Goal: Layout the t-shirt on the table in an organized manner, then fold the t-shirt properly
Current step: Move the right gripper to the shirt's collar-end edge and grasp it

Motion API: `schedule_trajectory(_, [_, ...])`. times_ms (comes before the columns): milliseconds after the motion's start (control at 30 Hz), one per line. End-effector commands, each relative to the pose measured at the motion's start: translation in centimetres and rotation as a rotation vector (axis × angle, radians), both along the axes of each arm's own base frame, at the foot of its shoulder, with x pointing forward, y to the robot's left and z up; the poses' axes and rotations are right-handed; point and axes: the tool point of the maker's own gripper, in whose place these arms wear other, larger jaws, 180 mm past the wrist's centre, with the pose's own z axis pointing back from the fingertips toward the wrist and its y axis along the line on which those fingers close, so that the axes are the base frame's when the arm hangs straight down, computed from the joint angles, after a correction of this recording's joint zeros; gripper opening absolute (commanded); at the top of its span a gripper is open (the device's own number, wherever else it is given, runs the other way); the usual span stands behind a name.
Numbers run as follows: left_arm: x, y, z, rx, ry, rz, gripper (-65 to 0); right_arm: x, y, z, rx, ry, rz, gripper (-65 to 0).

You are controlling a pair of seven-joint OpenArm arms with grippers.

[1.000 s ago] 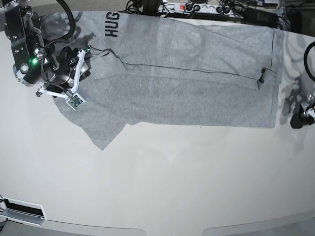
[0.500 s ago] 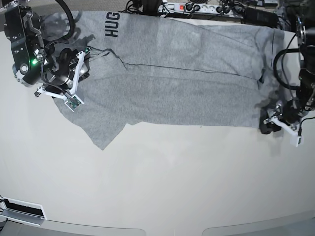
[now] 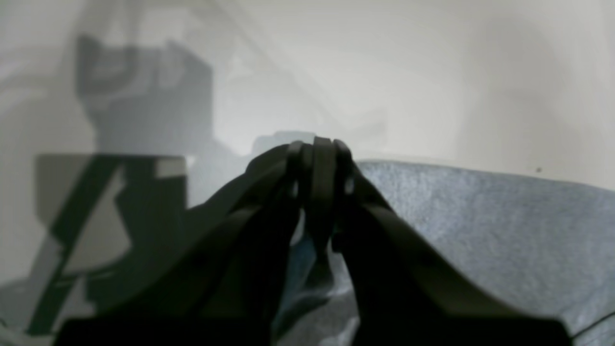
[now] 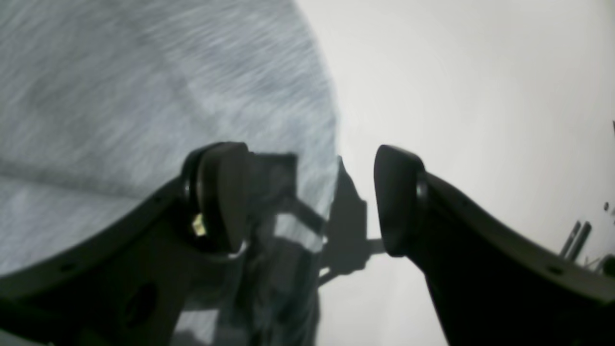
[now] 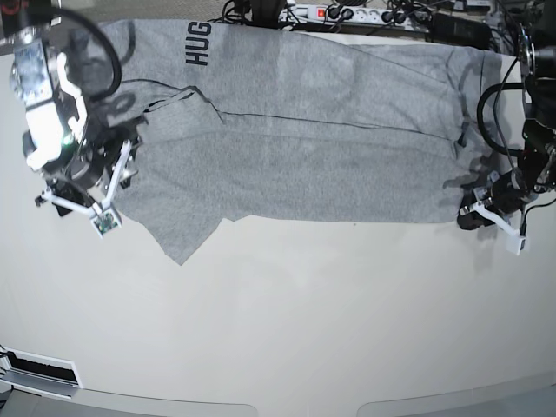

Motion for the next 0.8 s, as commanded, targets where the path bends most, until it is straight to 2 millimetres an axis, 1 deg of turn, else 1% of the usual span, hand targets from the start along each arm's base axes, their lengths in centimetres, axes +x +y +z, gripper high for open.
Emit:
schedule_trajectory(0, [0.3,1.5,0.6,0.054,0.01,0.007,-65.0,1.9,-1.0,1.0,-0.009,-0.046,-0.009,-22.8])
schedule_trajectory(133, [0.1,1.5,0.4,0.056,0.025,-0.001,-65.0,5.4,-3.4,0.2,0.032,-0.035,-0.126,-23.1])
schedule_trajectory(200, [0.0,1.3,0.4,0.044,0.031,0.001,-65.0,6.7,-4.3,-0.4,0.082,-0.005,-0.177,-23.1])
schedule_trajectory(267, [0.0,1.1,0.5,0.037,0.027,-0.009,-65.0,7.5,-4.5,-1.2,0.156,0.04,-0.207,-23.1])
schedule_trajectory(333, [0.1,0.5,0.7,0.022,0.013,-0.04,-65.0,7.9,-4.4,-2.1,0.235,0.092,-0.228,-23.1])
schedule_trajectory(433, [0.1,-0.2,0.9,0.003,0.001,-0.079,-65.0,7.4,-3.8,-3.6,0.345,0.175,-0.228,-23.1])
schedule_trajectory(533, [0.1,-0.2,0.9,0.001,-0.001,-0.077,-65.0,6.1,-2.9,-5.1,0.436,0.244,-0.218,-23.1])
schedule_trajectory(600, [0.3,-0.2,1.1,-0.013,-0.01,-0.067,-65.0,5.1,-2.0,-5.7,0.493,0.279,-0.194,-23.1])
schedule_trajectory(667, [0.4,-0.3,1.2,-0.026,-0.018,-0.059,-65.0,4.3,-0.8,-5.8,0.546,0.305,-0.148,-23.3])
schedule_trajectory(767, [0.5,-0.3,1.3,-0.029,-0.02,-0.057,-65.0,3.6,0.7,-5.4,0.612,0.341,-0.087,-23.3])
